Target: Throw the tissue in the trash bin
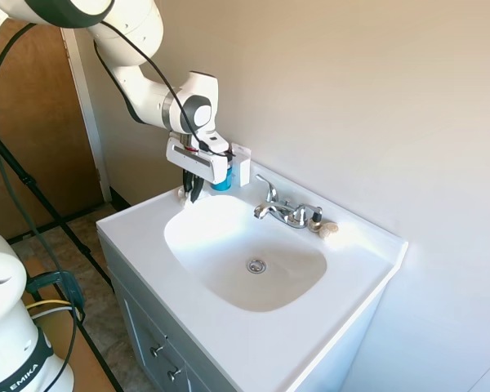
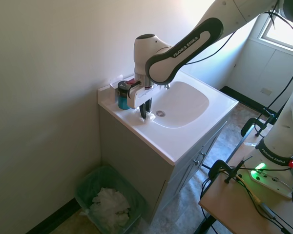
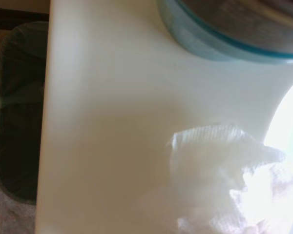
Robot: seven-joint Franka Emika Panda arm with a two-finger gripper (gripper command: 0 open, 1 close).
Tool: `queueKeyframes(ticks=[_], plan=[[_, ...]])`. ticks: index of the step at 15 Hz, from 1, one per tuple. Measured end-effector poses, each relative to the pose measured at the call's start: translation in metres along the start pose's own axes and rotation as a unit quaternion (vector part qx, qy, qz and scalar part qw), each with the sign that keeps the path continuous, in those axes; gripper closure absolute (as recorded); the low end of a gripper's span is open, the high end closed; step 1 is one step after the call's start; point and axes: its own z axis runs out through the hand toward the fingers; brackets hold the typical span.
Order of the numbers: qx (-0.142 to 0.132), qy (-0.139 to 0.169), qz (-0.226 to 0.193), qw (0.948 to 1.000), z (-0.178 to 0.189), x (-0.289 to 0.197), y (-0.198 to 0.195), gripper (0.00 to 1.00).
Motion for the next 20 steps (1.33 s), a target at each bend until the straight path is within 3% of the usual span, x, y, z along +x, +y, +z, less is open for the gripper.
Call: queueKeyframes(ticks=[4, 8, 11, 14, 15, 20], plan=[[0.019, 0.014, -0.014, 0.9996, -0.031, -0.015, -0.006, 1.0], [0.031, 0.055, -0.058, 0.9963, -0.063, -0.088, -0.045, 1.0], [0.028, 0.06, -0.082, 0.9944, -0.051, -0.126, -0.082, 1.0], [0.013, 0.051, -0.097, 0.9939, -0.015, -0.15, -0.113, 1.0], [0.008, 0.047, -0.1, 0.9938, -0.006, -0.154, -0.119, 0.0], [-0.012, 0.041, -0.097, 0.9944, 0.003, -0.149, -0.134, 0.0]])
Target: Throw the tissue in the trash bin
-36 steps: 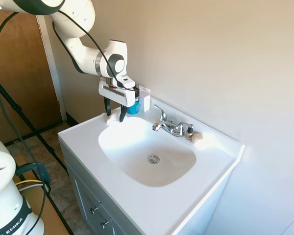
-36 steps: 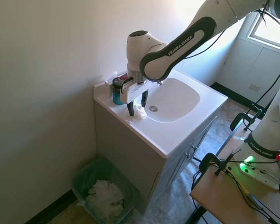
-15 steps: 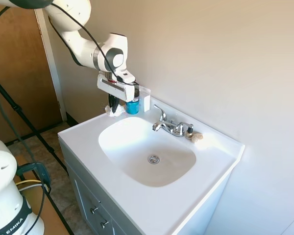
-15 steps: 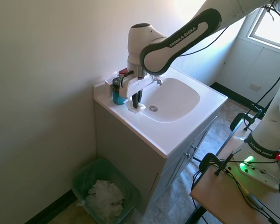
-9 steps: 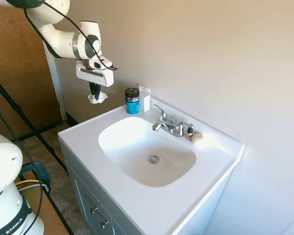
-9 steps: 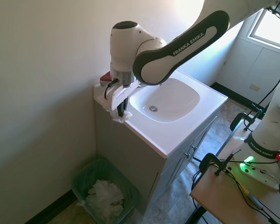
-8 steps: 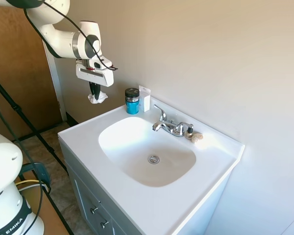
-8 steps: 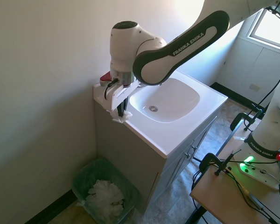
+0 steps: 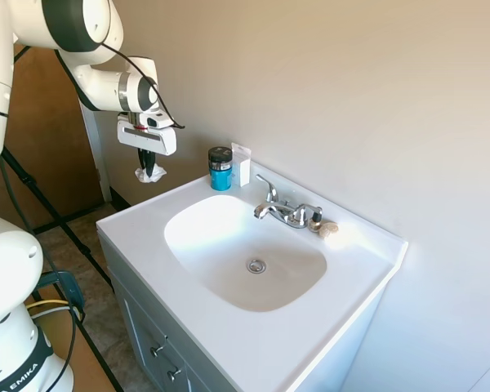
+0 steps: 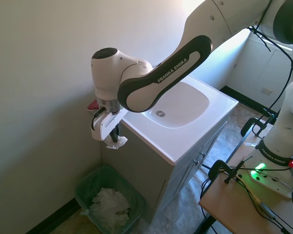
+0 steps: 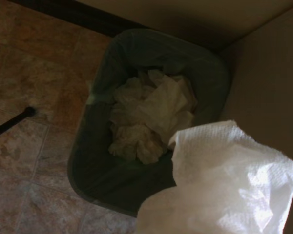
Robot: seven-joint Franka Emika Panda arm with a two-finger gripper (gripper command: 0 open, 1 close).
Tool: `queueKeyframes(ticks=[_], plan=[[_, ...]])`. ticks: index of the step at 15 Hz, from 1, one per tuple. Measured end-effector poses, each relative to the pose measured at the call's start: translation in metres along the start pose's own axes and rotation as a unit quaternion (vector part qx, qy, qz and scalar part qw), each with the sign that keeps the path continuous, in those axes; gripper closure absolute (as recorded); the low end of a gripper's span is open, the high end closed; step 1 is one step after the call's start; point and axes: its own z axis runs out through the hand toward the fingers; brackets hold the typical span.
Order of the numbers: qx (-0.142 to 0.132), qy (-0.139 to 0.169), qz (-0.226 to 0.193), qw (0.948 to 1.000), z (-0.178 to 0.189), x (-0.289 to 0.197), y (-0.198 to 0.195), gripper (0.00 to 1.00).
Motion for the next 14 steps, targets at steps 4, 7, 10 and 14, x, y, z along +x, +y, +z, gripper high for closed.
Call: queueKeyframes(ticks=[4, 7, 10, 14], plan=[[-0.003, 0.0, 0.0, 1.0, -0.004, 0.002, -0.003, 0.0], [-0.007, 0.0, 0.001, 1.0, -0.014, 0.004, -0.007, 0.0], [-0.007, 0.001, 0.002, 1.0, -0.02, 0.005, -0.009, 0.0], [0.005, 0.008, 0.006, 0.9999, -0.035, 0.011, -0.01, 0.0]])
